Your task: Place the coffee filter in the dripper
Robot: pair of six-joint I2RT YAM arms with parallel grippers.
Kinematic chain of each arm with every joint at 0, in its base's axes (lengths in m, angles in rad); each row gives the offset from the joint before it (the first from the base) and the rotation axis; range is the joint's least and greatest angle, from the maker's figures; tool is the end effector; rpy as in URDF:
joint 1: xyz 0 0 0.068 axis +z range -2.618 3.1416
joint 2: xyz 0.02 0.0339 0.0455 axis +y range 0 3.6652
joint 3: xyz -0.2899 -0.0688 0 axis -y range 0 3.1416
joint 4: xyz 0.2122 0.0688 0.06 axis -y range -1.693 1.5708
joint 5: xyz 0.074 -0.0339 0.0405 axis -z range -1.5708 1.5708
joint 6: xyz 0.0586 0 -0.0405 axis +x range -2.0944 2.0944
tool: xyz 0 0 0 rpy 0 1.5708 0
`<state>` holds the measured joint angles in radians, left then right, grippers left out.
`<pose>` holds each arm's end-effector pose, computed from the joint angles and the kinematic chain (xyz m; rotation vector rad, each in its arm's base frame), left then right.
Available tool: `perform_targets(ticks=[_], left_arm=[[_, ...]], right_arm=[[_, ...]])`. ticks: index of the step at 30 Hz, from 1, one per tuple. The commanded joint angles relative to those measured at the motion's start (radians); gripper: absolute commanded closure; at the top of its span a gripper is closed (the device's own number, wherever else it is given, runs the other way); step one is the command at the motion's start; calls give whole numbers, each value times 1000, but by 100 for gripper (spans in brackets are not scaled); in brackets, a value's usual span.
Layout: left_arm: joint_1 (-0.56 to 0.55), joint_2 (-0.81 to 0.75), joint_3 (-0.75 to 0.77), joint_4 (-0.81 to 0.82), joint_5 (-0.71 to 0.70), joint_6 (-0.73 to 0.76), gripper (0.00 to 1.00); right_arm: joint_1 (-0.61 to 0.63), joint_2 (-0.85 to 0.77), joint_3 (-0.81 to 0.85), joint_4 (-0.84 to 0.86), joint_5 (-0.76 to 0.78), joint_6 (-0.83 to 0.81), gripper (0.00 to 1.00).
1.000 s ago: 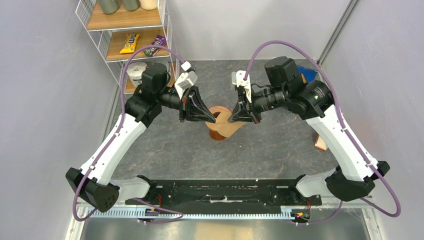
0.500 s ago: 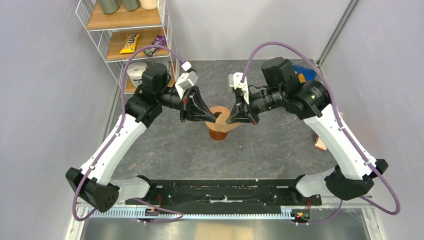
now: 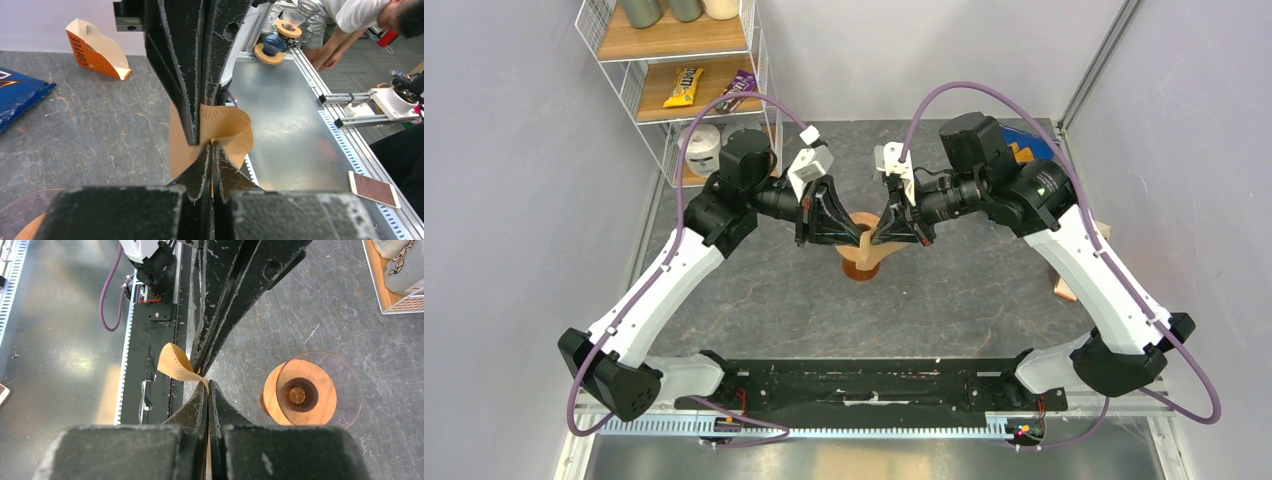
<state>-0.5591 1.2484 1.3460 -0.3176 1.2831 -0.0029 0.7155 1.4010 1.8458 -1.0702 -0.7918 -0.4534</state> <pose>0.1583 -0.1654 0.4491 1.3754 1.2903 -1.5209 0.1463 0.1824 0.4773 -1.5374 1.5081 1.0134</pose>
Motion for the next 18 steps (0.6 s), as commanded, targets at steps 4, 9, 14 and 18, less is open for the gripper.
perform_targets(ticks=[4,9,14,18], left_arm=[[-6,15,-24,147,-63,-137,98],[-6,-2,-51,185,-69,-174,98],[7,-34,-71,175,-18,-189,88],[11,-62,-74,85,-47,-120,66]], right_arm=[[10,-11,-13,61,6,36,100],[10,-23,-28,75,43,53,100],[3,-59,-62,79,66,39,100],[-8,-72,-70,84,65,61,100]])
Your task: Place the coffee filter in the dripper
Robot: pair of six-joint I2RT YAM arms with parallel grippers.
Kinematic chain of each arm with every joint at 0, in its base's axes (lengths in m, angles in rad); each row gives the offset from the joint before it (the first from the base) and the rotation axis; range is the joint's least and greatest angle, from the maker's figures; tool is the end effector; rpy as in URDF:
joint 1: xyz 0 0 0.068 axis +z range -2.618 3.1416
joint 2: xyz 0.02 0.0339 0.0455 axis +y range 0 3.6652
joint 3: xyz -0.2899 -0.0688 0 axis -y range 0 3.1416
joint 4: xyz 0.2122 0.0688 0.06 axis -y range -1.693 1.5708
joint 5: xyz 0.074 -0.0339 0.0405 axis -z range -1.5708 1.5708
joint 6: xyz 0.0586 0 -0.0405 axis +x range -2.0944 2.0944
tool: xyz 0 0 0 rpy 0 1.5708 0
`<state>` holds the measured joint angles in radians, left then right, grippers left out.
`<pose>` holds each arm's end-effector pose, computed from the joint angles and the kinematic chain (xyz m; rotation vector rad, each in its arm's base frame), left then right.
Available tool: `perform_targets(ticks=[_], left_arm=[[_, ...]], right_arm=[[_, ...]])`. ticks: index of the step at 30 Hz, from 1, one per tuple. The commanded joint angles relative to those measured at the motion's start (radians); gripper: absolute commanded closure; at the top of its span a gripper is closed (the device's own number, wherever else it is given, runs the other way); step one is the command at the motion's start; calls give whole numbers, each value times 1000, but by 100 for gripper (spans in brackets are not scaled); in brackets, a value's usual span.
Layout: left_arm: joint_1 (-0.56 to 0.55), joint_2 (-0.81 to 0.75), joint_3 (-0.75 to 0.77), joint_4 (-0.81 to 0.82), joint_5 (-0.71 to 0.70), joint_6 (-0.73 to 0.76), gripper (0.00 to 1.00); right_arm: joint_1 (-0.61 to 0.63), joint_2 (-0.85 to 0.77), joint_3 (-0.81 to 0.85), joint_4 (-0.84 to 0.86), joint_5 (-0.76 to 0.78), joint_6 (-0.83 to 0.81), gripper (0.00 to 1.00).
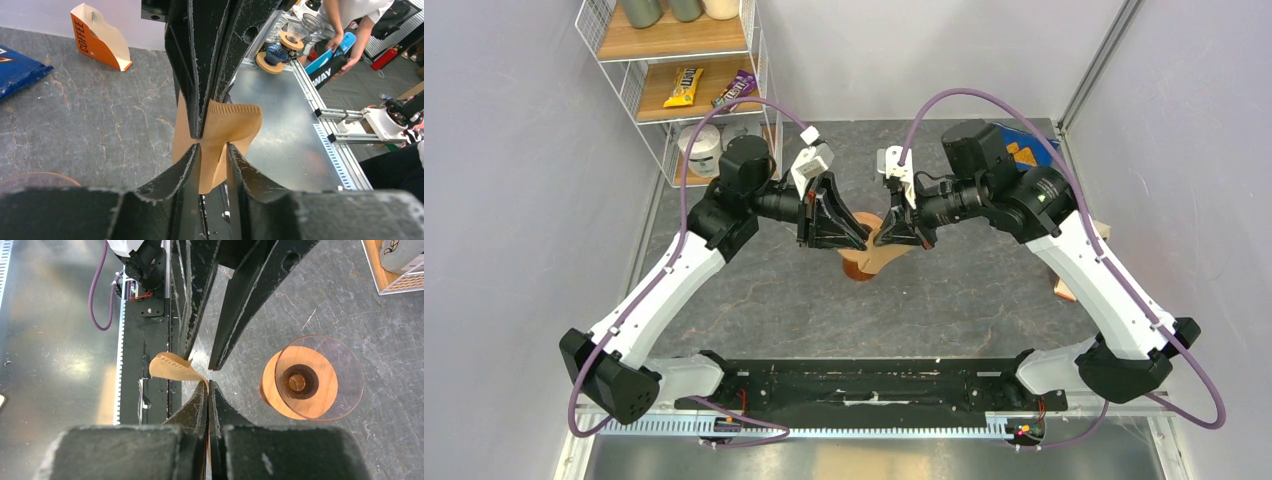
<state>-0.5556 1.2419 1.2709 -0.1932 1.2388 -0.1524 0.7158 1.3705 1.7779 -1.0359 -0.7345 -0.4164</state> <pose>0.1650 -0.1676 0.4388 1.2809 1.3877 -1.5558 0.1466 0.1795 0.4677 -1.4965 1.5757 0.9732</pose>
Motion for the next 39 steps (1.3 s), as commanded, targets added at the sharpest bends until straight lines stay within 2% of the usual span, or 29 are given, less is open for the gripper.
perform_targets(ticks=[1,9,19,23,28,30,39], left_arm=[[8,-59,1,-53,-10,45,64],[7,-67,5,-91,-81,89,61],[6,-54,-9,-54,-100,98,69],[6,-50,-29,-50,-99,108,65],[6,-70,-65,4,-52,99,54],[6,-86,-81,8,-60,103,53],[8,-89,-55,9,-80,98,63]], right_arm=[[-12,-42,-5,55,7,32,100],[-28,-57,-20,80,-14,65,100],[-27,-56,-18,115,-71,82,100],[-28,-54,-13,132,-84,101,100],[-34,-56,-21,123,-83,112,100],[-38,-54,-21,109,-85,108,100],[-39,-50,-34,71,-103,98,100]])
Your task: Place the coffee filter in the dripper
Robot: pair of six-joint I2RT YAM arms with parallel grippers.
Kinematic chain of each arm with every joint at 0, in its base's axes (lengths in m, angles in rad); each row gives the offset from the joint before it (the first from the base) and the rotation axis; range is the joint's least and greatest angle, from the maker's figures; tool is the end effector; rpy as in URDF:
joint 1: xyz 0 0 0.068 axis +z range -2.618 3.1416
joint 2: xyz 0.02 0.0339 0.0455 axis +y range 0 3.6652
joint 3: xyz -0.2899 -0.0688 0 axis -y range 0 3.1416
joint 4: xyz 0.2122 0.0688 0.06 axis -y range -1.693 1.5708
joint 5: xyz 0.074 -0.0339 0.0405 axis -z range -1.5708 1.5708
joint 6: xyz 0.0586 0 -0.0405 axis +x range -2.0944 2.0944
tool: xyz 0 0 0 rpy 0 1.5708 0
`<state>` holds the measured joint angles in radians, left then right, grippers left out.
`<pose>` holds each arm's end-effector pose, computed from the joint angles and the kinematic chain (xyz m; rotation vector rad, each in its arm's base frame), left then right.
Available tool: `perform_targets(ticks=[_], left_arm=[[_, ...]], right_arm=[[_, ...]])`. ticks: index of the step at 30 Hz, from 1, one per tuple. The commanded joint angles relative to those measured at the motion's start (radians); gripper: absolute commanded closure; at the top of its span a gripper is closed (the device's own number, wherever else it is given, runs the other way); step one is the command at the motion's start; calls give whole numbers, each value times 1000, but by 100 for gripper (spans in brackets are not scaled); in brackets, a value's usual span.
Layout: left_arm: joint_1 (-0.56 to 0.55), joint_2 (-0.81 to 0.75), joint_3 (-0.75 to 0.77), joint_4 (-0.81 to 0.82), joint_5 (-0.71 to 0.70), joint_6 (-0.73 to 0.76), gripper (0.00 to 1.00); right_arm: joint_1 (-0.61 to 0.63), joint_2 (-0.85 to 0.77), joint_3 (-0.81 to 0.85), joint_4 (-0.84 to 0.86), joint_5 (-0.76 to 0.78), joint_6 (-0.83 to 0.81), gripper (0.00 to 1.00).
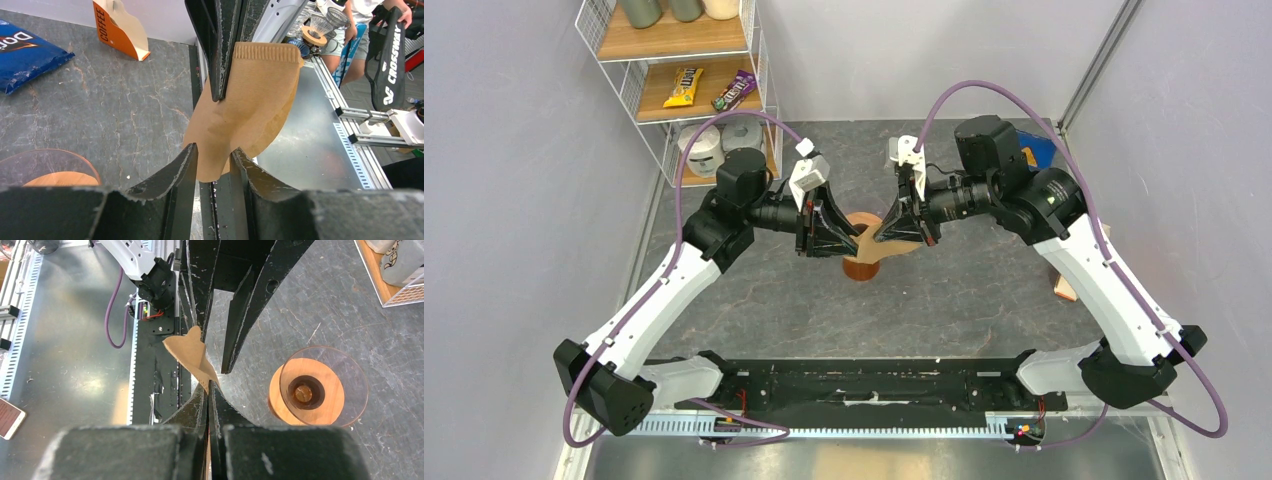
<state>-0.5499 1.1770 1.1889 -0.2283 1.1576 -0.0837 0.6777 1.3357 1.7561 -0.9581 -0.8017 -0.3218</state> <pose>0.1557 -0.1584 0.4228 1.2449 1.4284 -1.4616 0.1452 0.1709 0.4780 -1.4066 1.5531 1.0545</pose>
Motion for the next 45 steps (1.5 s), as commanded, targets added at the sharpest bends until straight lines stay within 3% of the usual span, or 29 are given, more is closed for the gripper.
perform_targets(ticks=[1,5,9,13,15,18,21,24,27,31,36,40,45], left_arm=[[2,-24,31,46,2,27,64],[2,-28,35,49,14,32,75],[2,-21,32,52,49,26,97],[2,-17,19,102,29,-46,98],[9,-13,14,139,-66,-120,98],[30,7,14,198,-163,-248,98],[37,34,16,225,-253,-365,98],[39,59,19,235,-398,-445,98],[41,104,55,189,-535,-505,98],[40,194,135,202,-612,-620,98],[36,287,216,214,-632,-712,98],[25,295,217,224,-646,-738,98],[13,280,195,273,-656,-772,98]], right_arm=[[-1,-15,-15,-7,-36,3,100],[-2,-14,-18,-16,-33,-2,100],[-11,-4,-9,-14,-28,11,100],[-40,18,14,14,-14,59,100],[-61,27,31,38,30,99,73],[-114,45,61,57,78,146,43],[-185,49,61,111,108,229,37],[-220,36,47,174,257,284,23],[-227,22,51,204,346,265,26],[-210,54,89,170,274,297,30],[-109,77,76,157,380,247,30],[-69,88,68,179,546,222,33],[-47,100,63,202,619,188,39]])
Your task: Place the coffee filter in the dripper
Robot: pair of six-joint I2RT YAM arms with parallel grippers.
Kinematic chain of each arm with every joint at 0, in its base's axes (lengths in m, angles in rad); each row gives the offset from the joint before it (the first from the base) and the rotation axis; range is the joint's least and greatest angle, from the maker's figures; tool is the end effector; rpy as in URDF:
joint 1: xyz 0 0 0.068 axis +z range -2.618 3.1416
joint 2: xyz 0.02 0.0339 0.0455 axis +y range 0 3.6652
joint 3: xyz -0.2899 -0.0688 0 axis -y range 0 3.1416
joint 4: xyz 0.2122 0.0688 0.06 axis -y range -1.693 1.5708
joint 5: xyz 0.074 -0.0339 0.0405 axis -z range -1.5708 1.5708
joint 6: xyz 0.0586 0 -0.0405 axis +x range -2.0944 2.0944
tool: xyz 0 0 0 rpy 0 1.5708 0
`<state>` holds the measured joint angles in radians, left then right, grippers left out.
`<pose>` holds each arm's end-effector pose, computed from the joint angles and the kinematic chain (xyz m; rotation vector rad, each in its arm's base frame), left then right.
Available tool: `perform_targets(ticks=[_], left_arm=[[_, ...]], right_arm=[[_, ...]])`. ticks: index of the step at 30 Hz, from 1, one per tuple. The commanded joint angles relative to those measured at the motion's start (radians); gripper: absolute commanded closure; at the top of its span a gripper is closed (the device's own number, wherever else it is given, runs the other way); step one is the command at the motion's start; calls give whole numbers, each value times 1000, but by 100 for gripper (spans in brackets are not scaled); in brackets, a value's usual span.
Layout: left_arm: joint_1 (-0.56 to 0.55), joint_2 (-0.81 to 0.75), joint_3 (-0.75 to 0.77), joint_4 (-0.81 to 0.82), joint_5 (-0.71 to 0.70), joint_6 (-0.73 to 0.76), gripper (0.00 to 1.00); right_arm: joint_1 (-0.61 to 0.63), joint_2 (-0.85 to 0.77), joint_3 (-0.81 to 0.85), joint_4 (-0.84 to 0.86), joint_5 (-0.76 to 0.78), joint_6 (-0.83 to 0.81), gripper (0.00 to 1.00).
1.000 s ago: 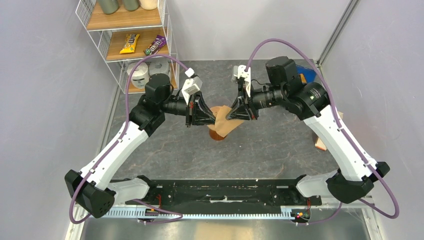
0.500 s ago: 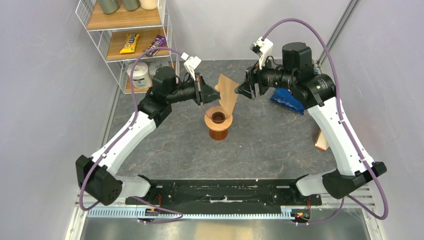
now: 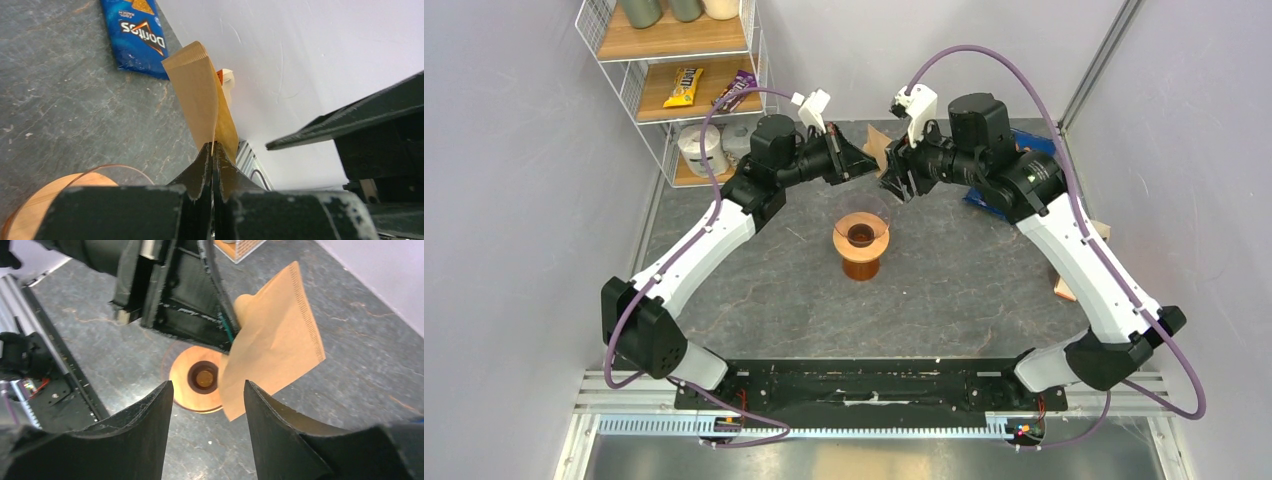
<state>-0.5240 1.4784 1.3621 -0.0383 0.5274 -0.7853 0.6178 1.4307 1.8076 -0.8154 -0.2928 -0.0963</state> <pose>0.2745 -0.1927 0.4179 0.1855 1.9153 -1.3789 0.2124 0.1717 0.4792 -0.8904 1.8410 0.6237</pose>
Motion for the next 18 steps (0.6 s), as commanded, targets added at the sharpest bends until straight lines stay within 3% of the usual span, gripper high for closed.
perform_targets(ticks=[1,18], left_arm=[[-15,-23,17,90,-24,-76,98],[-22,-29,9,93,-35,-107,98]], right_arm=[[18,10,13,61,119,-42,40],[33,32,12,74,308,-104,58]])
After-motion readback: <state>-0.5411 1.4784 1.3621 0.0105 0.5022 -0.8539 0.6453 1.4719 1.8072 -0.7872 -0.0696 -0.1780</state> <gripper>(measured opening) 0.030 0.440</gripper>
